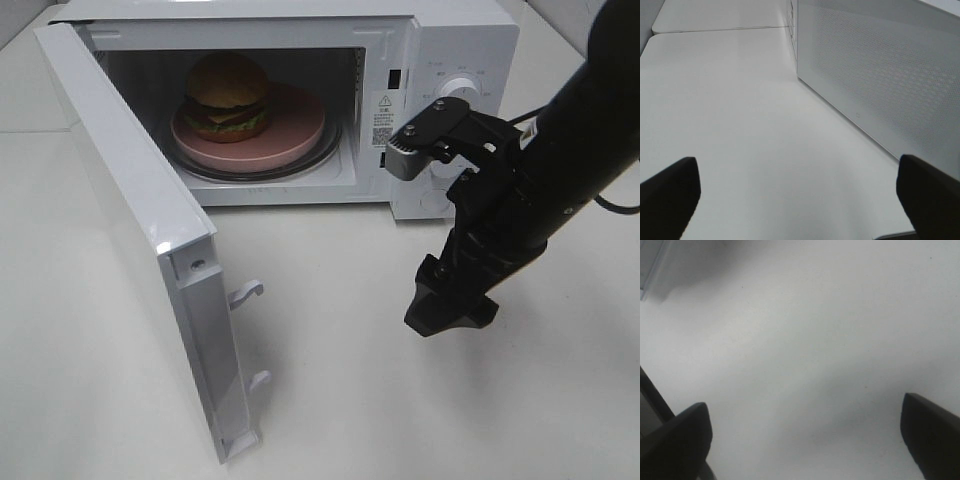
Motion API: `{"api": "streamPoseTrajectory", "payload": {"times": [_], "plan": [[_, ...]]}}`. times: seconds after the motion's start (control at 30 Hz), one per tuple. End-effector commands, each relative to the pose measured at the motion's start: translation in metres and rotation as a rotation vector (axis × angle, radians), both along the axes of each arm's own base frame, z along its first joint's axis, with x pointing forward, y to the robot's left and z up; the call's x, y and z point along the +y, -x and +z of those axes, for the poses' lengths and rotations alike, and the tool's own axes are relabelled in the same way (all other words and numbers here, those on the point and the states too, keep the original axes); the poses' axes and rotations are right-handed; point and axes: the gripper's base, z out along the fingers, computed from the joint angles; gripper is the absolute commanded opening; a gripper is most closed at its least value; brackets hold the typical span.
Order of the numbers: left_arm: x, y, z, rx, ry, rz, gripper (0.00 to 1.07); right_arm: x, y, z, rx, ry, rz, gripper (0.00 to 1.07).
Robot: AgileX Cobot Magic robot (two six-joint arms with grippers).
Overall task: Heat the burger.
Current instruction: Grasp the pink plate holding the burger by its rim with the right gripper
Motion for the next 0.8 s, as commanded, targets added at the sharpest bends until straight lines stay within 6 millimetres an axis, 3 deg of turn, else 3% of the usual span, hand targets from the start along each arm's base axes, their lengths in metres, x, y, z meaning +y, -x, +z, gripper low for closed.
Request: {"api": "streamPoseTrajectory", "payload": {"times": [0.03, 0.23, 0.53, 0.8], "plan": [[0.0, 0.0, 0.0, -0.003, 0.004, 0.001, 1.02, 0.012, -0.012, 0.004, 0.012, 0.102, 0.194, 0.99], [0.0, 0.0, 0.0, -0.003, 0.004, 0.001, 1.02, 0.032, -0.023, 0.005, 0.004, 0.133, 0.359, 0.98], [0.0, 0.0, 0.0, -0.003, 0.004, 0.001, 1.02, 0.071, -0.068, 0.007, -0.103, 0.179, 0.581, 0.95], [0.0, 0.0, 0.0, -0.003, 0.004, 0.001, 1.02, 0.094, -0.089, 0.006, -0.14, 0.194, 0.7, 0.94]]}}
